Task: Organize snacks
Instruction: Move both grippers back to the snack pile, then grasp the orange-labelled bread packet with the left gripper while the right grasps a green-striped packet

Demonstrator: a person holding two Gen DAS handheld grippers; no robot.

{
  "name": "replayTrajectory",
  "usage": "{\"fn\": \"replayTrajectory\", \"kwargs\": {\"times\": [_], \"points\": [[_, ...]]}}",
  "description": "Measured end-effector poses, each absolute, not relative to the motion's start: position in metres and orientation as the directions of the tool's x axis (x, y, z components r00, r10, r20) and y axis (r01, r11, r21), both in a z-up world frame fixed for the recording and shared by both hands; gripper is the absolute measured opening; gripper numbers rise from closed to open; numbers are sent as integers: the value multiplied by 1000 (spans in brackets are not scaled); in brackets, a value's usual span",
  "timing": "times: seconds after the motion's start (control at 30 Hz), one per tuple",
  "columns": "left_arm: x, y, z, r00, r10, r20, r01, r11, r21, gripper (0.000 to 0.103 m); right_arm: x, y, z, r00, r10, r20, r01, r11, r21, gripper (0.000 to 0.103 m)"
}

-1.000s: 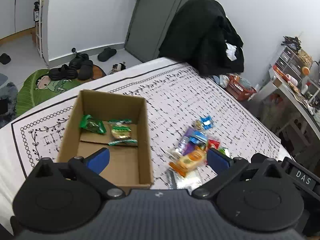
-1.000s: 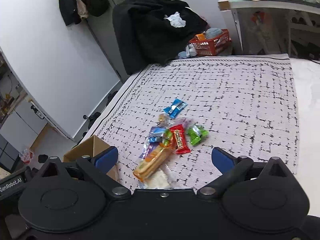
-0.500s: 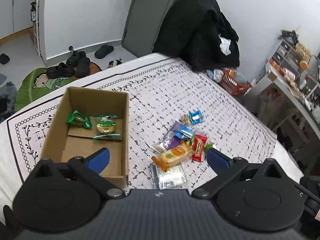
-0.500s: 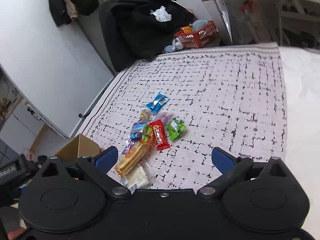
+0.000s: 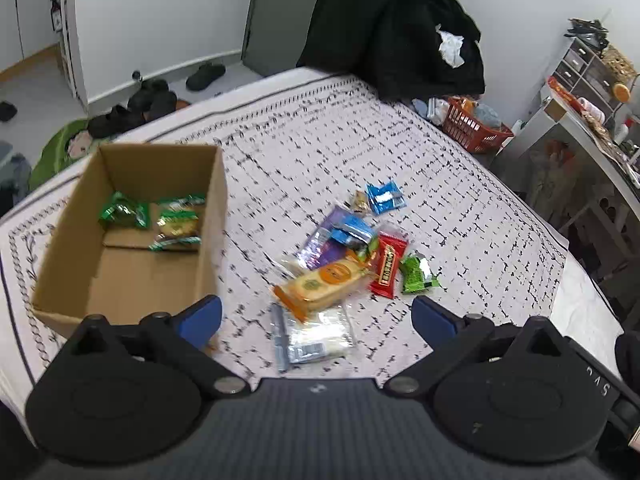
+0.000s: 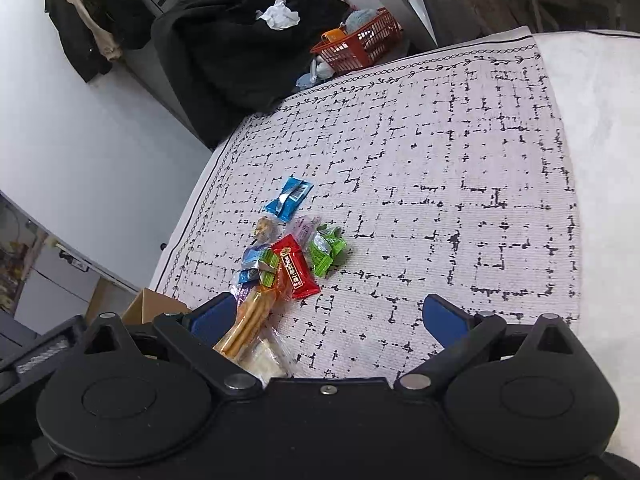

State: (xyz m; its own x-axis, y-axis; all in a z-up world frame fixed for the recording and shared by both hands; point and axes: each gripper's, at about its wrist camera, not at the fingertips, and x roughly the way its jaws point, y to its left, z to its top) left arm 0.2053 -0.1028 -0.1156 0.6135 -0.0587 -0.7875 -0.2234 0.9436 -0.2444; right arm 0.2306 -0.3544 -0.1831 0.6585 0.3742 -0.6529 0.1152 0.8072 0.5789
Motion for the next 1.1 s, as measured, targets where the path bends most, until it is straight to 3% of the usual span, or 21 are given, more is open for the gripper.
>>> {"fn": "replayTrajectory", "kwargs": {"times": [0.63, 0.87, 1.1], "points": [[254, -141, -175, 563, -22, -826, -233, 955, -184, 98, 281, -362, -240, 615, 462, -640, 204, 690, 694, 95], [268, -135, -201, 536, 10, -844, -178, 979, -102, 97, 308, -355, -259, 580, 461, -672, 195, 722, 664, 87], [286, -133, -219, 527, 18, -850, -144, 987, -68, 97, 322, -344, -265, 588, 456, -668, 141, 756, 639, 86]]}}
